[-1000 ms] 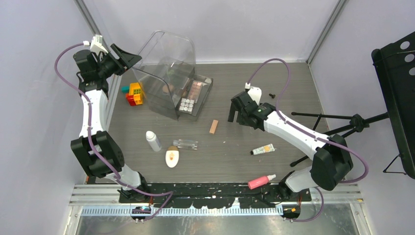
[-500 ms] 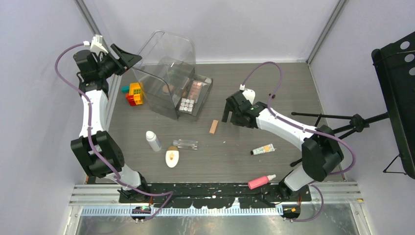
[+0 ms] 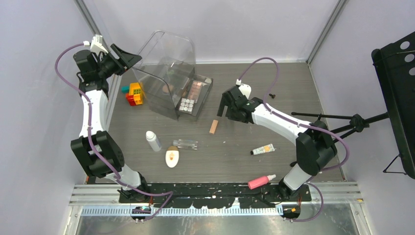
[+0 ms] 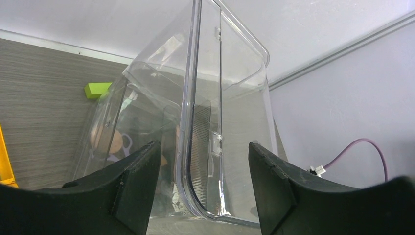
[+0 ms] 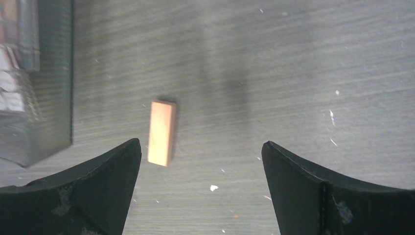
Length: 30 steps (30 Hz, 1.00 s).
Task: Organize the makeup
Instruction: Close the drawer in the storage box.
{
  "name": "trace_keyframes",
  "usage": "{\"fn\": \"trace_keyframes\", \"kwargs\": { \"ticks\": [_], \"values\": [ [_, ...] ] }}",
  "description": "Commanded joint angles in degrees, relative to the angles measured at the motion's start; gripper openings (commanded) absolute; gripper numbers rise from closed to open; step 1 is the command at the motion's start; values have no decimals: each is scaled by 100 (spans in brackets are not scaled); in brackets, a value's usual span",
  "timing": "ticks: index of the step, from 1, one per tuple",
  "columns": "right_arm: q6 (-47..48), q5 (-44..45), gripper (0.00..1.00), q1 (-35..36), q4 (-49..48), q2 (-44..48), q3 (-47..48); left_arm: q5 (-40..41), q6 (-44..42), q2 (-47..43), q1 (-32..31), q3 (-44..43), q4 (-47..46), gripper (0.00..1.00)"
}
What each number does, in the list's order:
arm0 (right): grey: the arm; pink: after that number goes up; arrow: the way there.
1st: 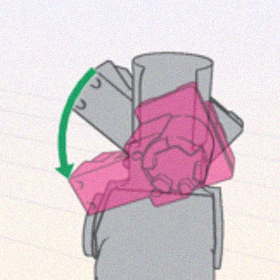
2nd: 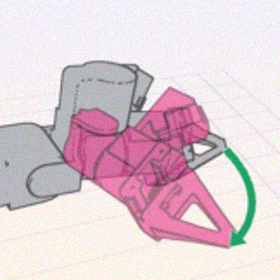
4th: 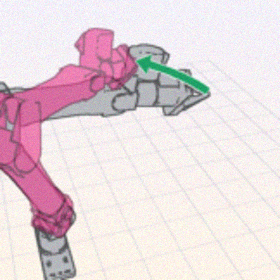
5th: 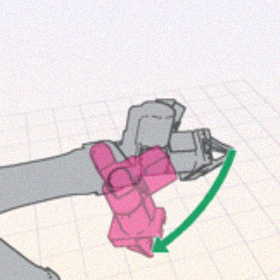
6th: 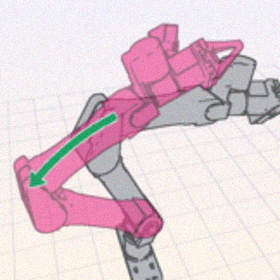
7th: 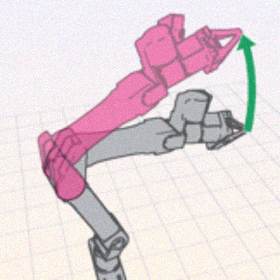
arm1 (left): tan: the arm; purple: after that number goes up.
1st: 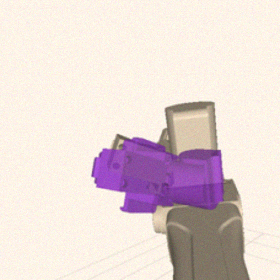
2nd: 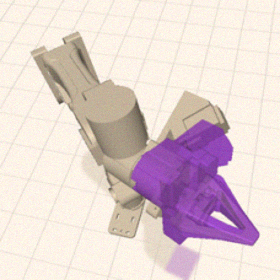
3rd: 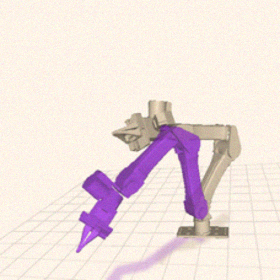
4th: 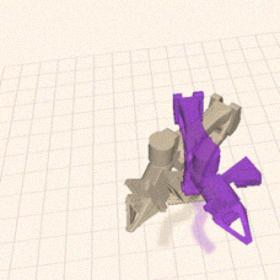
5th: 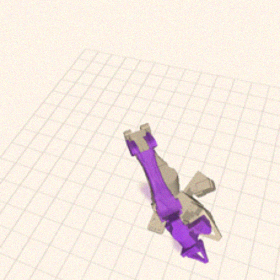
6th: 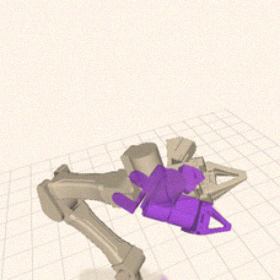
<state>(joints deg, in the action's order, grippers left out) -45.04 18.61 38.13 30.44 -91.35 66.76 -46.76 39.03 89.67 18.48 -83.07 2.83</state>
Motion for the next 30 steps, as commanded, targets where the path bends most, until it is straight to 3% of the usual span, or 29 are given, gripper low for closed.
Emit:
{"fn": "trace_keyframes", "kwargs": {
  "ticks": [1, 10, 19, 30],
  "values": [
    [-117, 183, 97, -15, -388, -402, 678, -202, 70, -53, -20, -18, -252, 66],
    [-95, 494, 97, -24, -527, -1479, 1754, -197, 64, -37, -16, -21, -254, 66],
    [7, 193, 97, -23, -629, -2486, 2754, -203, 78, -37, -19, -25, -256, 66],
    [19, -655, 94, 0, -1965, -2902, 2929, -202, 79, -57, -21, -18, -257, 66]
  ]
}}
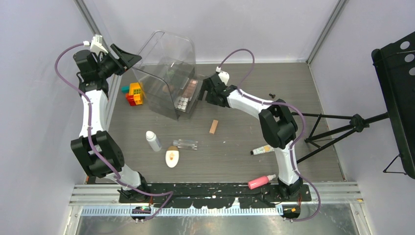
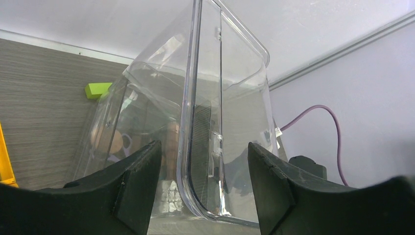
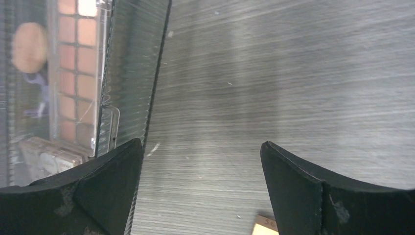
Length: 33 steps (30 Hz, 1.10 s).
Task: Organize the makeup
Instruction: Close the drawer in the storage box.
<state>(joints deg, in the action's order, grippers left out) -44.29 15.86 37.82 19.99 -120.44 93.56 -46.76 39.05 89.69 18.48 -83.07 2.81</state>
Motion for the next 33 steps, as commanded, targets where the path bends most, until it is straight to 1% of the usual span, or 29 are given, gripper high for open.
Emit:
{"fn": "trace_keyframes", "kwargs": {
  "ticks": [1, 12, 21, 26, 33],
  "values": [
    [-69, -436, 94, 46, -1009, -25, 261, -202, 77, -57, -18, -18, -251, 67],
    [-327, -675, 94, 126, -1451, -501, 569, -206, 94, -57, -18, -14, -248, 67],
    [-618, -1074, 95, 154, -2644, -509, 169, -210, 99, -51, -12, -17, -251, 67],
    [-692, -1299, 95, 154, -2841, -537, 139, -210, 95, -58, -15, -10, -247, 67],
    [-645, -1089, 95, 146, -3186, -171, -427, -210, 94, -55, -12, -11, -250, 67]
  ]
}}
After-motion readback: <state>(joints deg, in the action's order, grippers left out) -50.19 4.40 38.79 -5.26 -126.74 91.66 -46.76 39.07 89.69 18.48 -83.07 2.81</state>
